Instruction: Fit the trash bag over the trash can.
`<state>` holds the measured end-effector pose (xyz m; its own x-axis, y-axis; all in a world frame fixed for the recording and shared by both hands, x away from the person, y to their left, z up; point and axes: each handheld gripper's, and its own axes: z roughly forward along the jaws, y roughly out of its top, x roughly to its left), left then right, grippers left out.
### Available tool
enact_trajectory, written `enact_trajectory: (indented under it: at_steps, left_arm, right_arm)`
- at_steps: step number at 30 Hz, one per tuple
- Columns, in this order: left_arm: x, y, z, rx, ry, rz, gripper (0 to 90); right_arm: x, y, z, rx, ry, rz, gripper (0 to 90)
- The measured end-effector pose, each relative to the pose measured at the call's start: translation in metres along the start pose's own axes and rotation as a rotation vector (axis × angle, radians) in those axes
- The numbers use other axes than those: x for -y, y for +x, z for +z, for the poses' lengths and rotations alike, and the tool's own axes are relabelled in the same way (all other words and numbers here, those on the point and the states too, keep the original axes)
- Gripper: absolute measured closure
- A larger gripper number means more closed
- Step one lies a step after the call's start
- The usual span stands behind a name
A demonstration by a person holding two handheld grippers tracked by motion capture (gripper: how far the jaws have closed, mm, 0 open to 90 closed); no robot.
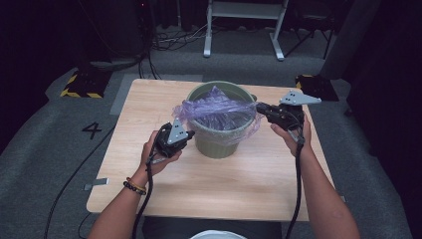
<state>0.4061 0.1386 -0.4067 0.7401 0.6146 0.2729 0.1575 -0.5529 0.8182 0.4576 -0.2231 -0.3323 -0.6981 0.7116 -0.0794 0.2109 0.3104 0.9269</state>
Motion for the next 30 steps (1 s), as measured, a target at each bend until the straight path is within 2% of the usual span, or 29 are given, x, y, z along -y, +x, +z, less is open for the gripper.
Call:
enact_trajectory:
  at_steps: [2,4,7,12,17,19,23,30]
  left_arm:
    - [0.002,0.001,0.0,0.003,0.002,-0.001,90.0]
    - [0.003,0.002,0.002,0.007,0.014,0.01,90.0]
    - [0.005,0.003,0.003,0.024,0.007,-0.007,90.0]
    - [0.006,0.005,0.005,0.042,0.004,-0.004,90.0]
    - [0.008,0.005,0.011,0.056,0.028,0.006,90.0]
    - [0.01,0.004,0.014,0.067,0.034,0.002,90.0]
    - [0.012,0.001,0.019,0.079,0.063,0.026,90.0]
    - [0.02,-0.002,0.025,0.095,0.105,0.035,90.0]
  right_arm:
    - [-0.001,-0.002,0.001,0.017,-0.009,0.017,77.0]
    - [-0.002,-0.005,0.001,0.013,-0.027,0.042,77.9]
    - [-0.003,-0.009,0.004,0.021,-0.026,0.057,89.4]
    - [-0.001,-0.018,0.013,0.043,0.014,0.096,90.0]
    - [0.009,-0.034,0.024,0.069,0.048,0.185,90.0]
    - [0.014,-0.04,0.03,0.072,0.081,0.225,90.0]
    - [0.026,-0.049,0.043,0.092,0.15,0.274,90.0]
    - [0.045,-0.056,0.054,0.103,0.196,0.296,90.0]
